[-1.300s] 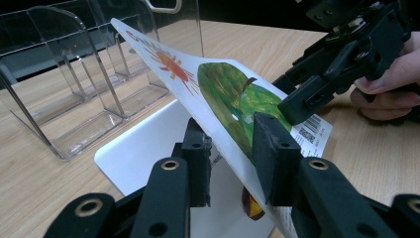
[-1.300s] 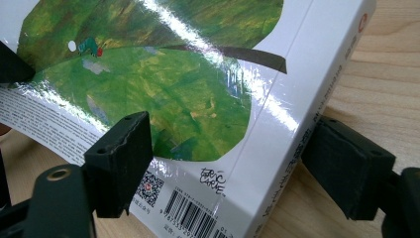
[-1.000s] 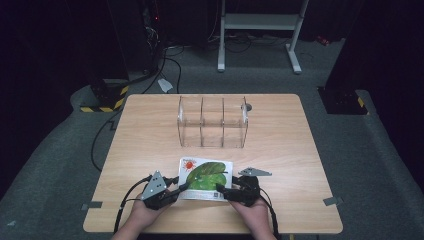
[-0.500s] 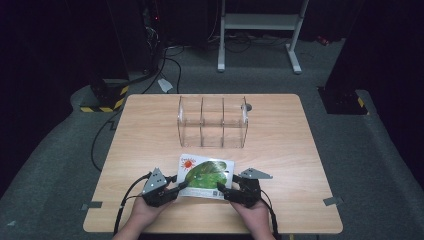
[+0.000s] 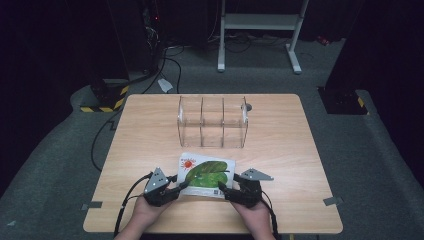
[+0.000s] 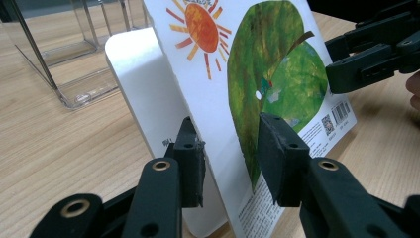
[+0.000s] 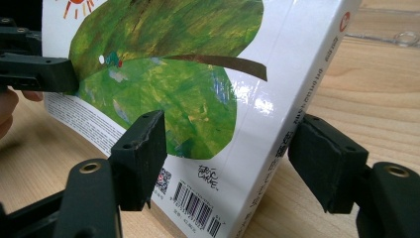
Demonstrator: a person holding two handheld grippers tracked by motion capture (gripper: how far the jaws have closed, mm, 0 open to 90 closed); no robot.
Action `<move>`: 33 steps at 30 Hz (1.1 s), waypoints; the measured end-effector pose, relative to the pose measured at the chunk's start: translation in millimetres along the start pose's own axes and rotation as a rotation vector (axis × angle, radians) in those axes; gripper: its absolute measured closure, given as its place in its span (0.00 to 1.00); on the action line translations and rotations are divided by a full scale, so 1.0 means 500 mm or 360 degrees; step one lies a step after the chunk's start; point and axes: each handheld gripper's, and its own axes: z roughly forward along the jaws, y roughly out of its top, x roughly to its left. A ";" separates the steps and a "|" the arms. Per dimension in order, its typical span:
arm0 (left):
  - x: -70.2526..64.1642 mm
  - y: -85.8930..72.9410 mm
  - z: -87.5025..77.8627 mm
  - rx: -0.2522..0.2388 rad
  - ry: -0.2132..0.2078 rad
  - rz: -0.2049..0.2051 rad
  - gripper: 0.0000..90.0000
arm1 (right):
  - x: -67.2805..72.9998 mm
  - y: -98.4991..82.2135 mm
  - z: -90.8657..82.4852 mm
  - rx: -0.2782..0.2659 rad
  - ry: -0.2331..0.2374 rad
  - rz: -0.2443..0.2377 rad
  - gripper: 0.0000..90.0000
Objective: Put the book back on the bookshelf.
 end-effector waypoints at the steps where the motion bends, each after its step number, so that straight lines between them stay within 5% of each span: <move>1: -0.001 0.000 0.001 0.0000 0.0004 -0.0002 0.71 | 0.000 0.000 -0.001 -0.0004 -0.0001 -0.0006 0.35; 33: -0.011 -0.010 0.024 0.0101 0.0112 0.0106 0.71 | 0.014 0.007 -0.029 -0.0177 -0.0065 -0.0141 0.36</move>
